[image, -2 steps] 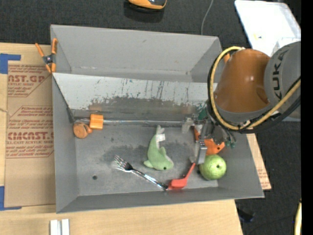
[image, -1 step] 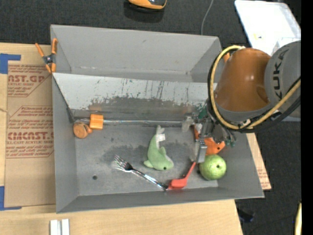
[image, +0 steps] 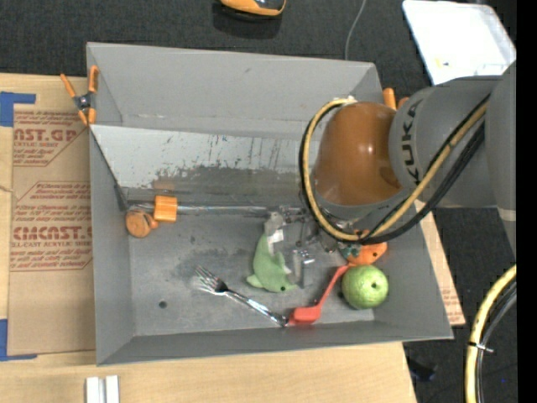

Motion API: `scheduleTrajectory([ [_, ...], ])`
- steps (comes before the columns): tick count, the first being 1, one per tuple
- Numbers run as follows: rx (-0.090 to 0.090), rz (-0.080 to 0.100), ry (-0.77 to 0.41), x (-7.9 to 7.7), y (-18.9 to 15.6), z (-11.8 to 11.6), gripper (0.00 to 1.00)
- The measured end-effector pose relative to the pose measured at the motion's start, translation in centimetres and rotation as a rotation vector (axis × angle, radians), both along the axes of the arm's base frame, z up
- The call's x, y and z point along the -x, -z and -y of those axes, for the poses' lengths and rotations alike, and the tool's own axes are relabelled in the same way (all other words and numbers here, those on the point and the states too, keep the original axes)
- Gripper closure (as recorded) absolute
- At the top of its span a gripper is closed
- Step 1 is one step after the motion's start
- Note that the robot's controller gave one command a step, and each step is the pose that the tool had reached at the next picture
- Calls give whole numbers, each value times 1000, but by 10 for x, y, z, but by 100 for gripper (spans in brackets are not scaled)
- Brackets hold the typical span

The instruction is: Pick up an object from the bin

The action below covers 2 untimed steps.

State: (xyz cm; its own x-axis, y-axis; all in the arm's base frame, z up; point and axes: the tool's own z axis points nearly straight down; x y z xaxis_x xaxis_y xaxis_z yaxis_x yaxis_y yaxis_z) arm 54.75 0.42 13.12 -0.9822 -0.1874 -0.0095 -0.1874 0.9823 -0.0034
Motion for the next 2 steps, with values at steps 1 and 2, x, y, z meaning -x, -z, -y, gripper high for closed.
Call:
scheduleTrajectory([
  [1, 1, -9, -294, -2, 8, -25, 0],
  [2, -4, -10, -431, -24, 23, -48, 0],
])
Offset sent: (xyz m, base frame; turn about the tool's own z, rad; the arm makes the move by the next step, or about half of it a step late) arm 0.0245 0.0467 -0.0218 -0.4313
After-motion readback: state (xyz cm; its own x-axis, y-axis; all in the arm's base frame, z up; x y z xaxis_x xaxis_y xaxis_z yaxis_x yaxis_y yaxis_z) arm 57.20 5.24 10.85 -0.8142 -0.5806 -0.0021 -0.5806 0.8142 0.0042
